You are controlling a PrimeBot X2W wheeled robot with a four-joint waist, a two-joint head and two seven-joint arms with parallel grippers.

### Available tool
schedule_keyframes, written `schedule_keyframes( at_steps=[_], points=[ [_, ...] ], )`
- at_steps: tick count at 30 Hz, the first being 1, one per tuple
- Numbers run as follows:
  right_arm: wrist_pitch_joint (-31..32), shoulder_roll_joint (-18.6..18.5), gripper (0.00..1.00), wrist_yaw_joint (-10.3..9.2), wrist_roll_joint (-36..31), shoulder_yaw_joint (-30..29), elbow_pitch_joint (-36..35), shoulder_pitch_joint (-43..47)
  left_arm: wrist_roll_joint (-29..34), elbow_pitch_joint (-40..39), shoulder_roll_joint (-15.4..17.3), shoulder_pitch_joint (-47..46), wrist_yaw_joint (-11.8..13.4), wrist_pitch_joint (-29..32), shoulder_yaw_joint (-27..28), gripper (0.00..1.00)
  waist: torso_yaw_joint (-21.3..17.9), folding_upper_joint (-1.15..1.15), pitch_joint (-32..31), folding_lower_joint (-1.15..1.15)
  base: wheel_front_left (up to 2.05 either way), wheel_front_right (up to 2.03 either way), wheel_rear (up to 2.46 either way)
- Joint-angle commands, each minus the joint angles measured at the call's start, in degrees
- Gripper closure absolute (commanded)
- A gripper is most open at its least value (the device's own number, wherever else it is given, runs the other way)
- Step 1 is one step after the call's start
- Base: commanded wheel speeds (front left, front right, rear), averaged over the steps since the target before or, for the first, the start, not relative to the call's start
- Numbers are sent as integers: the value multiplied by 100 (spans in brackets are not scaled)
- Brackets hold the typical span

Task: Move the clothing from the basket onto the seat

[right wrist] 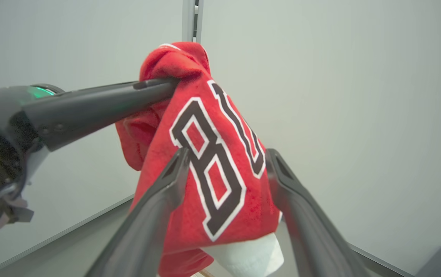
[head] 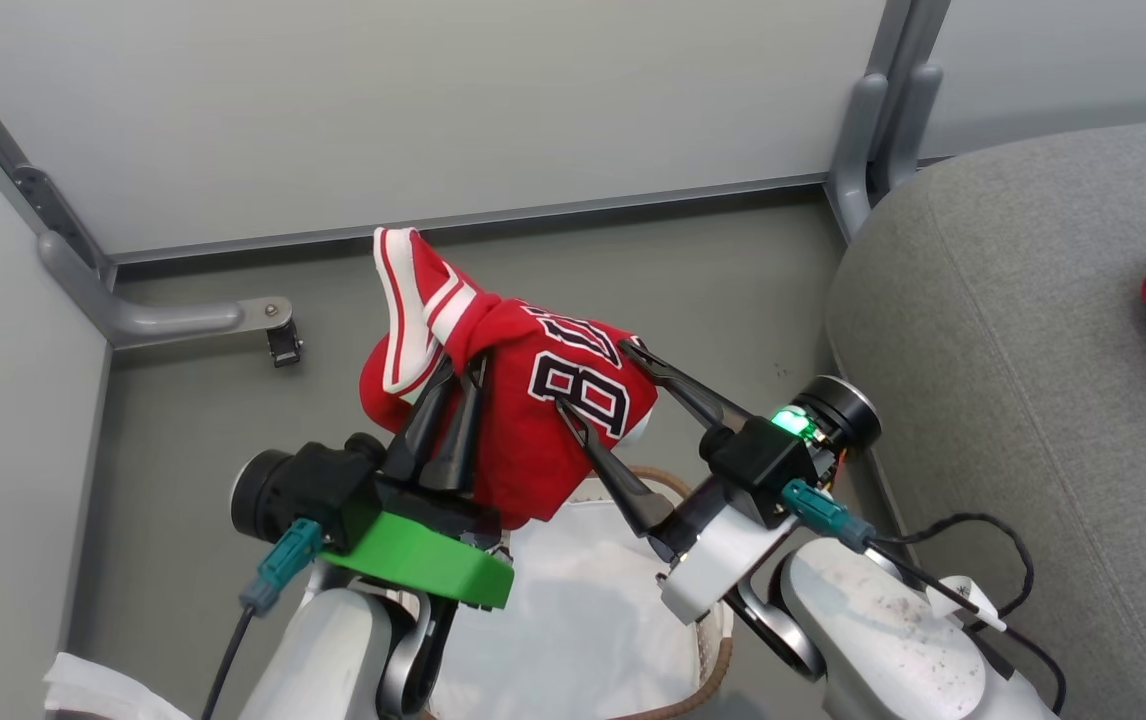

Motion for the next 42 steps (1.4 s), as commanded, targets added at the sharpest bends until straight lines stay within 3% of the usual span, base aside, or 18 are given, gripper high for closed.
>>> schedule_keyframes(
  at_steps=[1,11,19,20,22,38,39,41,42],
  points=[
    [-11,6,0,-8,-56,33,84,-82,-49,2,8,-88,-15,-4,-11,100,12,0,6,0,0,0,0],
    [-10,103,0,-8,-34,355,1051,-446,-303,197,9,-150,-15,-4,-480,100,128,0,-104,0,0,0,0],
    [-11,129,0,-8,42,422,1433,-505,-506,294,9,-114,-15,-4,-751,100,287,0,-175,0,0,0,0],
    [-10,132,51,-8,61,418,1487,-495,-523,304,9,-110,-15,-4,-763,100,304,0,-176,0,0,0,0],
    [-10,134,100,-8,93,407,1547,-488,-518,317,8,-111,-15,-4,-766,100,324,0,-168,0,0,0,0],
    [-11,137,100,-8,396,357,1549,-527,-479,371,9,-180,-15,-3,-702,100,226,0,-36,0,0,0,0],
    [-11,137,100,-8,399,347,1544,-516,-456,382,9,-188,-15,-3,-682,96,221,0,-31,0,0,0,0],
    [-11,138,100,-8,408,326,1533,-485,-412,416,10,-194,-15,-3,-634,0,202,0,-24,0,0,0,0],
    [-11,137,100,-8,418,318,1513,-470,-397,421,9,-187,-15,-3,-606,0,178,0,-27,0,0,0,0]
  ],
)
